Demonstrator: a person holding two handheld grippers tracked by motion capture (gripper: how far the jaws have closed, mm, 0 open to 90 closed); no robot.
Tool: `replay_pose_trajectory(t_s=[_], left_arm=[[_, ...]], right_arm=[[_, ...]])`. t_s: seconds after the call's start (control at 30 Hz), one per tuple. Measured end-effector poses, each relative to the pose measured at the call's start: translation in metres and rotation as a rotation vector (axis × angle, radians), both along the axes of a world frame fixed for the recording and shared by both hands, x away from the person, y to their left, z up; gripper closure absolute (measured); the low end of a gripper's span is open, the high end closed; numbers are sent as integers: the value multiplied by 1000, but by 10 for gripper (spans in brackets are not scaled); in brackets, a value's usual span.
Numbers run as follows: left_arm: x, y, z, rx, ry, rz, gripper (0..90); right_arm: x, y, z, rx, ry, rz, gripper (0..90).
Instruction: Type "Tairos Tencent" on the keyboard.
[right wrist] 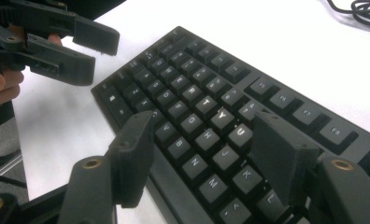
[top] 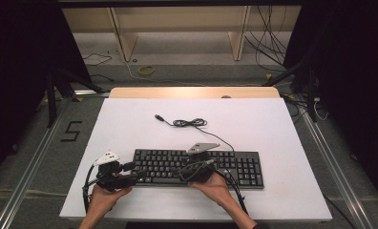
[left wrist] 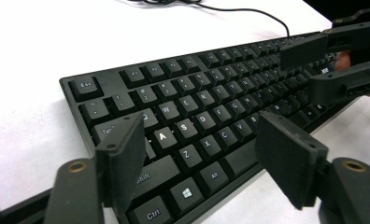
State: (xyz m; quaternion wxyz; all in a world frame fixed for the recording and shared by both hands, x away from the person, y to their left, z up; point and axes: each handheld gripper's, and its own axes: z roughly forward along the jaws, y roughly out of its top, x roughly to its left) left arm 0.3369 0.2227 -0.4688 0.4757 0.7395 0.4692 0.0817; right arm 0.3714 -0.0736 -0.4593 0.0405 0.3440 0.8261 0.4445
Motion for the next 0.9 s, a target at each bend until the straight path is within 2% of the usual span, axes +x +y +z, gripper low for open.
replay_pose_trajectory(t_s=[0.2, 0.3, 0.47, 0.77, 0.9], left_arm=[[2, 2, -2, 16, 23, 12, 415], [3, 3, -3, 23, 35, 17, 471], [4, 3, -5, 58, 49, 8, 590], [6, 1, -9, 106, 58, -11, 757], [6, 0, -9, 116, 58, -8, 811]], right_arm=[[6, 4, 1, 0, 2, -4, 401], [8, 6, 1, 2, 0, -5, 403], [11, 8, -1, -3, 6, -10, 406], [17, 15, -1, -12, 4, -9, 434], [19, 19, -1, -21, 1, -8, 481]])
